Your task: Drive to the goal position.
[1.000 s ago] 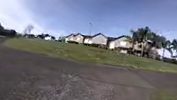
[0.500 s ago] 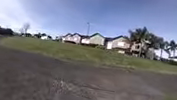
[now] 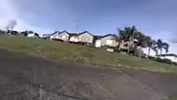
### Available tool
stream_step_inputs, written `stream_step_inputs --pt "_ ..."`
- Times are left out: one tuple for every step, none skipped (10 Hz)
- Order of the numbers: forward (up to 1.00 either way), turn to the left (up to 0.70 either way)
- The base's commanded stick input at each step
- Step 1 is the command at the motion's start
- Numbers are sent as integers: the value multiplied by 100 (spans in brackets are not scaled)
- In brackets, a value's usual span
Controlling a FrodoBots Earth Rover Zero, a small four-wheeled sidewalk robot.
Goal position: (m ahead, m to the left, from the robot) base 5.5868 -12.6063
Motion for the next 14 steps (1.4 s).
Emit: stream_step_inputs --pt "100 -27" --pt "100 -27" --pt "100 -27" --pt "100 -27" --pt "100 -27" --pt "100 -27" --pt "100 -27" --pt "100 -27" --pt "100 -27" --pt "100 -27" --pt "100 -27" --pt "100 -27" --pt "100 -27" --pt "100 -27"
